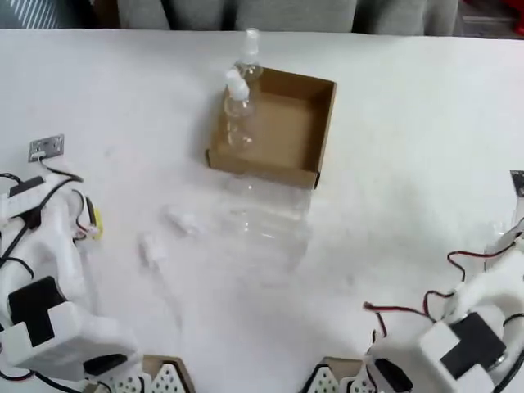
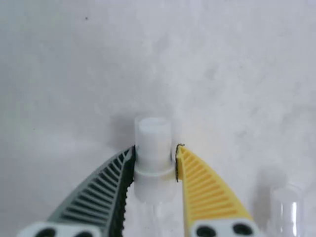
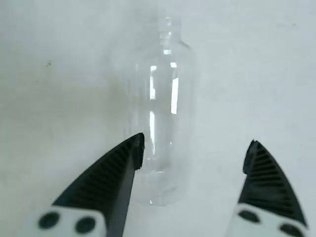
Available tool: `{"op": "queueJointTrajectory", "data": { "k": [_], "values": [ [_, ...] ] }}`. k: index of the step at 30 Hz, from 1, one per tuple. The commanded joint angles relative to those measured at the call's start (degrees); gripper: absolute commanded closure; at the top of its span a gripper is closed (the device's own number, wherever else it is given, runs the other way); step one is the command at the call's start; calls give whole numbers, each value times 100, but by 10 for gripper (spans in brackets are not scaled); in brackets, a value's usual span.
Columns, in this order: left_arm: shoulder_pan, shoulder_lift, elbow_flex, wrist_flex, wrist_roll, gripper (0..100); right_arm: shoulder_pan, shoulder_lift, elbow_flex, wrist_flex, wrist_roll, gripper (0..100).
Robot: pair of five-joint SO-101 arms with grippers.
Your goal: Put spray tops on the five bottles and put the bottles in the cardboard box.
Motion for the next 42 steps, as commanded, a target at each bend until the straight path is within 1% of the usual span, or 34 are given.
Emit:
{"op": "queueJointTrajectory", "data": {
  "k": [1, 3, 6, 8, 12, 16, 19, 23, 25, 27, 35, 38, 42],
  "values": [
    [40, 4, -264, -35, -53, 967, -119, -567, -158, 40, -44, 712],
    [40, 4, -264, -35, -53, 966, -242, -708, -308, 418, -44, 712],
    [40, 4, -264, -35, -53, 966, -462, -760, -914, 1420, -97, 714],
    [40, 4, -264, -35, -53, 966, -576, -690, -1468, 1938, -422, 714],
    [31, 4, -264, -35, -53, 966, -681, -409, -2330, 2281, -862, 715],
    [31, 4, -264, -35, -53, 966, -681, -180, -2462, 2325, -1354, 716],
    [31, 4, -264, -35, -53, 966, -734, -92, -2435, 2325, -1275, 732],
    [31, 4, -264, -35, -229, 967, -901, 295, -2488, 2316, -1231, 846],
    [31, 4, -264, -35, -255, 967, -1024, 576, -2593, 2325, -862, 863],
    [31, 4, -264, -35, -255, 967, -1077, 866, -2743, 2352, -554, 844],
    [31, 4, -264, -35, -255, 967, -954, 1701, -3420, 2413, -475, 714],
    [31, 4, -264, -35, -255, 967, -945, 1877, -3499, 2545, -475, 711],
    [31, 4, -264, -35, -255, 967, -945, 2158, -3481, 2642, -141, 711]
  ]
}}
